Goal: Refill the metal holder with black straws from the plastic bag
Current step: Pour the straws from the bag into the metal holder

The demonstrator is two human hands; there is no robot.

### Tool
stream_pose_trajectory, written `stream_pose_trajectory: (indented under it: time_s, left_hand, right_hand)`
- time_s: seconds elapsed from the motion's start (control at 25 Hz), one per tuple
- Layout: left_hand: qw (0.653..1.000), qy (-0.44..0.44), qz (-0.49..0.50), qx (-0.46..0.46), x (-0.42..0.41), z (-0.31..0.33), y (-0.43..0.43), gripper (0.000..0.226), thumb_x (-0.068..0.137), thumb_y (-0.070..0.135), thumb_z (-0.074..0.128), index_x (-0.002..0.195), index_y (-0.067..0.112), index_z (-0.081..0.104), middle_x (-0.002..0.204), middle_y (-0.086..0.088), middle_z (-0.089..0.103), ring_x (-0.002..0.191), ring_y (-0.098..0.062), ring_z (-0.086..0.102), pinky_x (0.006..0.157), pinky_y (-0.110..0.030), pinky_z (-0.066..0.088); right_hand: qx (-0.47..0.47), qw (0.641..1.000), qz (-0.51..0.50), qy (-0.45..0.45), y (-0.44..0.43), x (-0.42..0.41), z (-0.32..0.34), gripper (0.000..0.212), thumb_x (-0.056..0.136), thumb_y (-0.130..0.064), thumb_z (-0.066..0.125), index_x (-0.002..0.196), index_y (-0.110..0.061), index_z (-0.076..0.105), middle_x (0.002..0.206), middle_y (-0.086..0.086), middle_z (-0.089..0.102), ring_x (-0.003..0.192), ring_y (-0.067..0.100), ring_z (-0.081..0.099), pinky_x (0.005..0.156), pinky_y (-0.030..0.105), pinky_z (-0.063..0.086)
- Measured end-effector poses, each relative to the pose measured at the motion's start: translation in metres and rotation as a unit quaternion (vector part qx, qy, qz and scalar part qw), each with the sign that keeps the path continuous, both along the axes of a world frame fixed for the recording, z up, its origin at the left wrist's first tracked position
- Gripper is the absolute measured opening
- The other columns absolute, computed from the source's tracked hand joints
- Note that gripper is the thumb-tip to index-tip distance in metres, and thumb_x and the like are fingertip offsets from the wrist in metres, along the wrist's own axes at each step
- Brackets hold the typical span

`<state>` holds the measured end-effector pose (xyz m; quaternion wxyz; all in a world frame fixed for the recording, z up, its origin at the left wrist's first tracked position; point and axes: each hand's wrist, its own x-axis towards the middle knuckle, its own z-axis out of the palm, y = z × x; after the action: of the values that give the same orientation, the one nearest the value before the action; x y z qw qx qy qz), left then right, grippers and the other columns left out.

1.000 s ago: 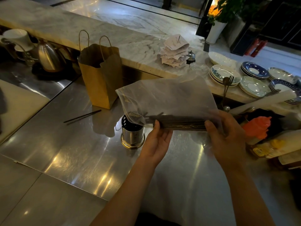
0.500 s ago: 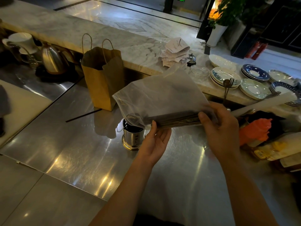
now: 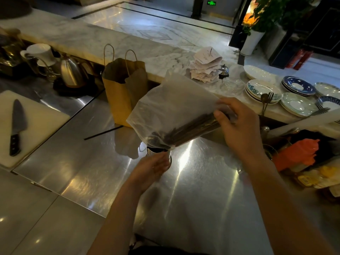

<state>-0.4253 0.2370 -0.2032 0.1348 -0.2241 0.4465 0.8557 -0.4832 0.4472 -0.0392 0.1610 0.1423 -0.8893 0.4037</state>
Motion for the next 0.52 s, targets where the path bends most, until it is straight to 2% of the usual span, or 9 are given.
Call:
stream_pose_trajectory:
  time_s: [0.08, 0.12, 0.24, 0.4, 0.52]
  left_hand:
    - [0.991, 0.001, 0.073, -0.112, 0.004, -0.008, -0.021, 0.012, 0.087, 0.011, 0.067, 0.098, 0.006, 0.067, 0.082, -0.007, 0.068, 0.072, -0.015, 0.062, 0.061, -0.022, 0.050]
    - [0.980, -0.002, 0.119, -0.160, 0.003, -0.013, -0.030, 0.016, 0.086, 0.009, 0.069, 0.101, 0.006, 0.065, 0.084, -0.008, 0.067, 0.071, -0.014, 0.060, 0.061, -0.023, 0.047]
    - [0.956, 0.023, 0.159, -0.244, -0.004, -0.024, -0.045, 0.037, 0.080, 0.012, 0.077, 0.112, 0.006, 0.060, 0.102, -0.013, 0.068, 0.088, -0.023, 0.064, 0.073, -0.031, 0.050]
    - [0.955, 0.095, 0.111, -0.259, -0.013, -0.026, -0.048, 0.045, 0.077, 0.026, 0.080, 0.116, 0.011, 0.064, 0.115, -0.011, 0.070, 0.111, -0.029, 0.065, 0.097, -0.045, 0.052]
    - [0.949, 0.149, 0.100, -0.259, -0.017, -0.027, -0.045, 0.036, 0.081, 0.021, 0.073, 0.115, 0.014, 0.066, 0.117, -0.010, 0.070, 0.115, -0.030, 0.063, 0.102, -0.054, 0.047]
  right_hand:
    - [0.020, 1.000, 0.012, 0.003, -0.006, -0.005, 0.005, 0.024, 0.093, -0.017, 0.061, 0.116, -0.023, 0.063, 0.101, -0.012, 0.066, 0.091, -0.010, 0.058, 0.080, 0.002, 0.040]
    - [0.024, 1.000, 0.018, 0.003, -0.010, -0.008, 0.007, 0.024, 0.093, -0.018, 0.061, 0.116, -0.023, 0.063, 0.102, -0.012, 0.067, 0.094, -0.005, 0.059, 0.083, 0.006, 0.042]
    - [0.041, 0.999, 0.034, 0.007, -0.020, -0.013, 0.013, 0.023, 0.093, -0.017, 0.060, 0.116, -0.022, 0.063, 0.101, -0.007, 0.070, 0.095, 0.007, 0.063, 0.083, 0.016, 0.046]
    - [0.046, 0.998, 0.051, 0.012, -0.031, -0.016, 0.022, 0.024, 0.093, -0.015, 0.060, 0.116, -0.021, 0.063, 0.096, -0.012, 0.066, 0.091, 0.007, 0.065, 0.082, 0.017, 0.049]
    - [0.052, 0.996, 0.063, 0.019, -0.039, -0.019, 0.028, 0.024, 0.093, -0.014, 0.061, 0.115, -0.022, 0.064, 0.097, -0.012, 0.066, 0.091, 0.004, 0.064, 0.082, 0.012, 0.047]
